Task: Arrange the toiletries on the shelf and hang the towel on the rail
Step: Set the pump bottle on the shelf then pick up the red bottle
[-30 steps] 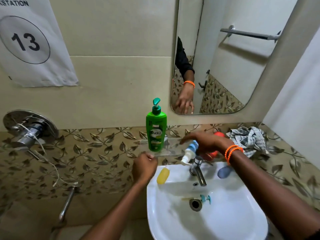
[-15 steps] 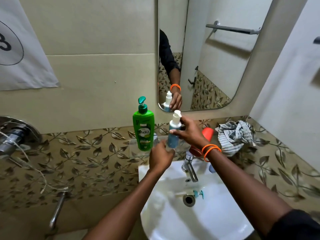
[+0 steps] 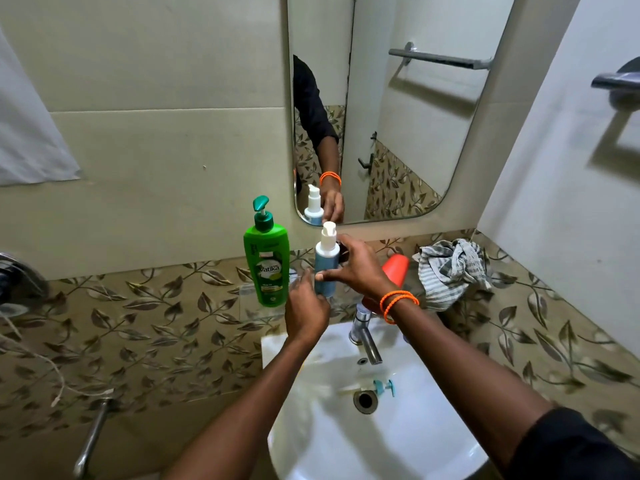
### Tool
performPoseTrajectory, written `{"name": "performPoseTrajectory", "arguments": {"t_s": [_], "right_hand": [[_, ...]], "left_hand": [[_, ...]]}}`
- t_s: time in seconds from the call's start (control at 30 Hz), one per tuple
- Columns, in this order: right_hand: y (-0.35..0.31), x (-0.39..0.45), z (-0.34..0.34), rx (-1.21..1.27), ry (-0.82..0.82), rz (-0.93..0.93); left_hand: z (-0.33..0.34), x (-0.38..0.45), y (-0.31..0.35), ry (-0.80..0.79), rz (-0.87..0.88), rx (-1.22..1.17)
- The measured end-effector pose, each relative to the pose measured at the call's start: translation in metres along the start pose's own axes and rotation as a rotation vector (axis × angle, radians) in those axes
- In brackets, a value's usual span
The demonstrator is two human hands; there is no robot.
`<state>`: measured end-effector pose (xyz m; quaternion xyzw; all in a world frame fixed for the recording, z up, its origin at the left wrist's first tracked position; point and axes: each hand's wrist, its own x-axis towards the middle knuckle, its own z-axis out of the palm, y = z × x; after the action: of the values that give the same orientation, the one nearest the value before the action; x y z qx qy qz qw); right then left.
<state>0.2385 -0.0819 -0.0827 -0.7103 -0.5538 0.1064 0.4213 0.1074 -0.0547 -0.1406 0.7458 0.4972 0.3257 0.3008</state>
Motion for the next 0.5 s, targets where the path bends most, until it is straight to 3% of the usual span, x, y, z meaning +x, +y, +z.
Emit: {"name": "performPoseTrajectory", "arguments": {"t_s": [0.1, 0.17, 0.3, 0.37, 0.5], "right_hand": [[0.01, -0.004, -0.03, -0.077, -0.068, 0.024], [0.03, -0.006, -0.055, -0.224, -0.171, -0.011], [0.069, -0.03, -0.074, -0.906, -0.518, -0.072], [0.084, -0.044, -0.063, -0.977, -0.497, -0.149], [0.095, -0.049, -0.051, -0.86, -0.262, -0.26]], "left_hand": [[0.006, -0.023, 0.001, 0.099, -0.001, -0.063], [0.013, -0.036, -0.001, 0.085, 0.04, -0.102], [0.029, -0.043, 0.004, -0.061, 0.025, -0.109], [0.037, -0.041, 0.01, -0.129, -0.007, -0.112], [0.049, -0.037, 0.019, -0.159, -0.017, -0.145]]}}
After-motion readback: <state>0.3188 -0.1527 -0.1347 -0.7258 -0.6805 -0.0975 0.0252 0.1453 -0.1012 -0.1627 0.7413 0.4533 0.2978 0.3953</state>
